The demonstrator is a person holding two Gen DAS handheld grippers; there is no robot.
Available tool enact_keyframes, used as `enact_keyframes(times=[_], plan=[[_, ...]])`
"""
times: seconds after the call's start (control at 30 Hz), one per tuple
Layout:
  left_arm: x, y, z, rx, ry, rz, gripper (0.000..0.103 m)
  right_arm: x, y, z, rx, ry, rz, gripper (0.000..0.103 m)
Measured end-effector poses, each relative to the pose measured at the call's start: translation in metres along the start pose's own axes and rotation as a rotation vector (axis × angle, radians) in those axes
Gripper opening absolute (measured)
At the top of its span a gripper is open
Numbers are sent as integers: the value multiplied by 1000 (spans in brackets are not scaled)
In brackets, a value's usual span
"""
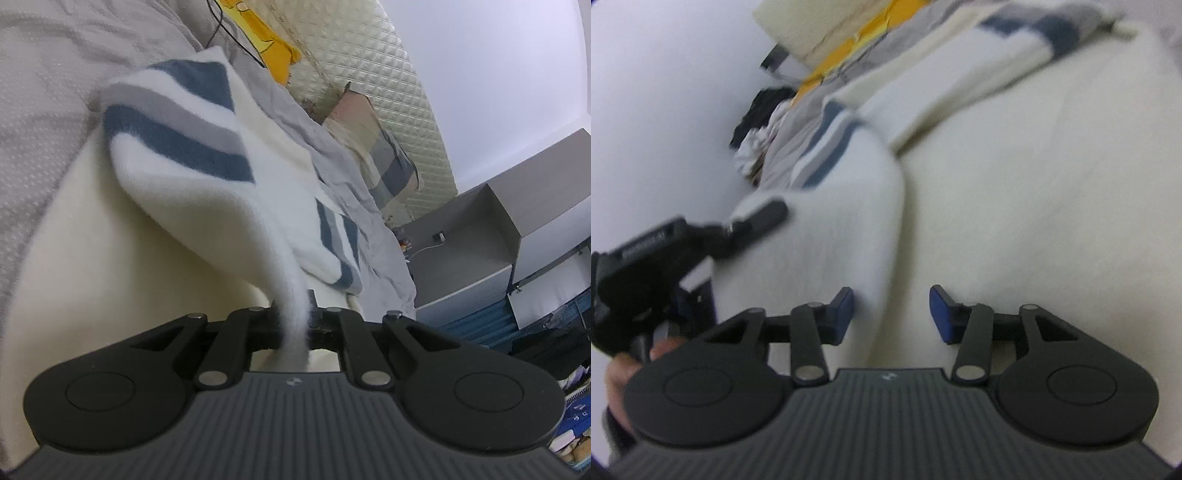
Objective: Fold large clothes
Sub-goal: 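Grasp the blanket edge with the left tool while the right tool grasps nearby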
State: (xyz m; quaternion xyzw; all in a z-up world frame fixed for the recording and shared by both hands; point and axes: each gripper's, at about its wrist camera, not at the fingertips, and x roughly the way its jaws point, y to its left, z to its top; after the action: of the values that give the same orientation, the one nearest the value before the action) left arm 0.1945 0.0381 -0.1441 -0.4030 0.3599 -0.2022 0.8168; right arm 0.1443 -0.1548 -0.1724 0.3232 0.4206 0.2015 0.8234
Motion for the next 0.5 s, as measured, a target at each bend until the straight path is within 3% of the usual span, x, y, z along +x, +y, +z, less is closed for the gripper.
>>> enact_keyframes(times=[0.13,0.2,0.23,0.4,0.5], plan=[[2,3,1,-20,4,18,10,8,9,-6,-32,71,61,45],[-1,5,3,-20,5,27,10,10,15,-8,-61,92,42,13],[-3,6,4,-22,5,33,10,8,15,-9,-62,90,40,10],[-16,10,8,-39,-18,10,10,-16,28,1,-115,-1,-38,8],[-23,5,10,-37,-28,-46,10,-41,44,20,-197,-92,-96,8]])
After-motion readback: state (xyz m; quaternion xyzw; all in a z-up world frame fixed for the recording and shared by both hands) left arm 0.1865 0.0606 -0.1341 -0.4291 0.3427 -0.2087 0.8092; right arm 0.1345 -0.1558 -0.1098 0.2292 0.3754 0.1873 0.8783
